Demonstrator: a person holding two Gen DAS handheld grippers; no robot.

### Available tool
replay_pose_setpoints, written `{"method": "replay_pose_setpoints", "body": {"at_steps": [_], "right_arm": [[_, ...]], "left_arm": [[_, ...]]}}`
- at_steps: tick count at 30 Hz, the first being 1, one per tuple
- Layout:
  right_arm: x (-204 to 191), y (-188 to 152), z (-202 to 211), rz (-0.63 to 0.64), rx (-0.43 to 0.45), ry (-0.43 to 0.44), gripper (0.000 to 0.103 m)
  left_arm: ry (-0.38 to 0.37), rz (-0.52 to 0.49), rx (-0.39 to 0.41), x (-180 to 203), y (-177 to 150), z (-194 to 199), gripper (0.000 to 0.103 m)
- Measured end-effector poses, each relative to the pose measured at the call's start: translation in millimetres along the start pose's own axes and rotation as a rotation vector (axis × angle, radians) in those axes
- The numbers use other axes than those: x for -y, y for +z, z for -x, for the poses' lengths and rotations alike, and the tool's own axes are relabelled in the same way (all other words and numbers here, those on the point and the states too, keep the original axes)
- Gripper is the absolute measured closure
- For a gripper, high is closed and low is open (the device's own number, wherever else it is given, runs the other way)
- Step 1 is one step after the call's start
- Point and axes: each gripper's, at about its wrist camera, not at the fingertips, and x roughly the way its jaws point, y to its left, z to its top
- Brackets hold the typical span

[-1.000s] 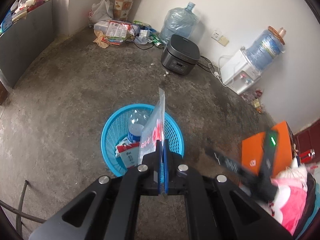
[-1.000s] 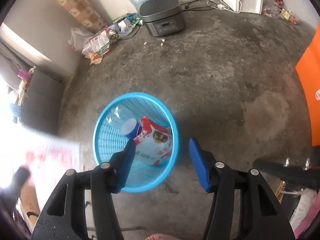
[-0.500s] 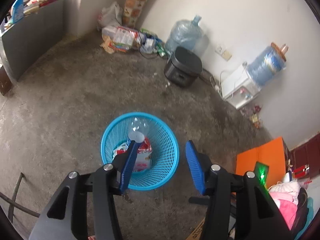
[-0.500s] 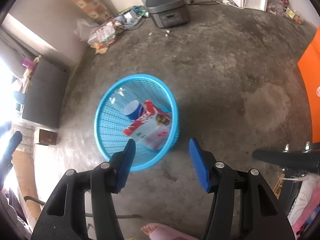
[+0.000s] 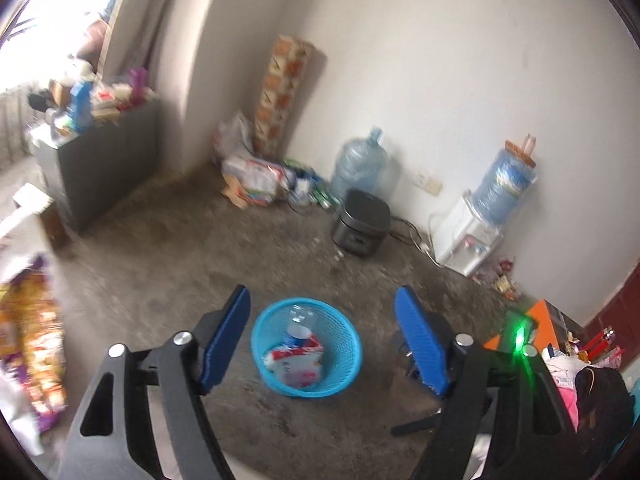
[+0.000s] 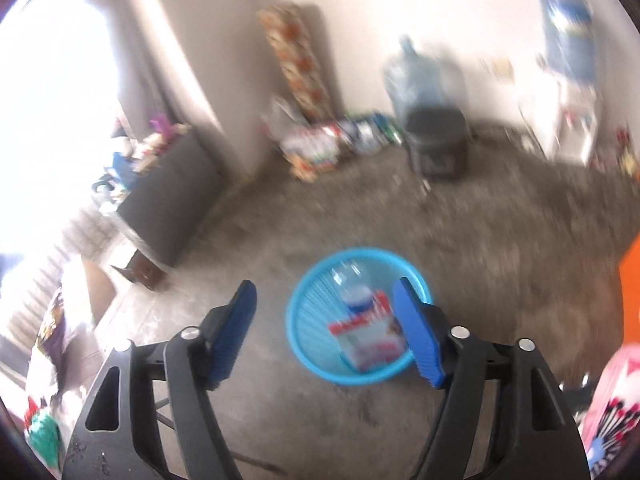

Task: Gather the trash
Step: 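Move both grippers back from the wastebasket toward the table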

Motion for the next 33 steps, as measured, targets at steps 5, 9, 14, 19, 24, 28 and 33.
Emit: {"method": "replay_pose_setpoints", "body": {"at_steps": [5, 9, 14, 19, 24, 28, 33], "right_arm": [[-46, 4, 30, 0.162, 0.112, 0.060, 0.013], [-77, 1, 48, 0.266, 0.167, 0.128, 0.008], [-111, -8, 63, 0.360, 0.196, 0.208, 0.008], [-144, -23, 78, 0.439, 0.198, 0.272, 0.008], [-166, -33, 91, 0.485, 0.202, 0.322, 0.008], [-180, -38, 94, 0.497, 0.159, 0.376, 0.008], [-193, -46, 90, 0.471, 0.060, 0.461, 0.008]], "left_arm": [[0.097, 0.035, 0.094, -29, -20, 71, 0.015], [0.174, 0.058, 0.138, -52, -40, 121, 0.009], [0.250, 0.121, 0.202, -82, -62, 174, 0.005], [0.308, 0.217, 0.255, -109, -84, 213, 0.005], [0.363, 0.286, 0.286, -133, -102, 241, 0.005], [0.388, 0.321, 0.302, -151, -115, 265, 0.005], [0.463, 0.357, 0.345, -165, -135, 301, 0.006]]}}
